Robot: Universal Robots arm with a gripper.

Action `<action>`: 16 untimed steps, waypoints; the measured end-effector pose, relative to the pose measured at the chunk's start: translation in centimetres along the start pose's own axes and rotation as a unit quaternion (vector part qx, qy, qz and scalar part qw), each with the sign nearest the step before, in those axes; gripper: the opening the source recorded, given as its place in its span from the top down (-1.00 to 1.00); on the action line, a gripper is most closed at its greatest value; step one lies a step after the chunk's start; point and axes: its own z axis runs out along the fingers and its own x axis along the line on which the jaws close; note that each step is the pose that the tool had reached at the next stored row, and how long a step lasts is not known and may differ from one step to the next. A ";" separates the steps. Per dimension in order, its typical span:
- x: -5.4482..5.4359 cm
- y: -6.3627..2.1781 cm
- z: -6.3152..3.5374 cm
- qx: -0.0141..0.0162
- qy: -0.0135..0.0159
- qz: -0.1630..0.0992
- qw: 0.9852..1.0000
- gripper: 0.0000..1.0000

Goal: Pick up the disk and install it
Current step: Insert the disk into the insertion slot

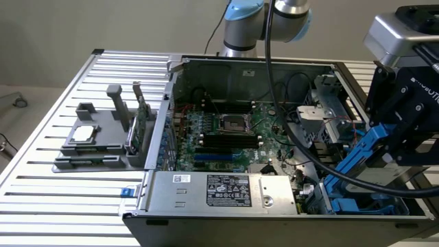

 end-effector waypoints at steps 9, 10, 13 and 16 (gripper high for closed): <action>0.0 0.00 0.40 0.000 0.000 0.006 1.000 0.35; 0.0 0.00 0.42 0.000 0.000 0.007 1.000 0.35; 0.0 0.02 0.47 0.000 0.000 0.008 1.000 0.35; 0.0 0.04 0.48 0.000 0.000 0.009 1.000 0.19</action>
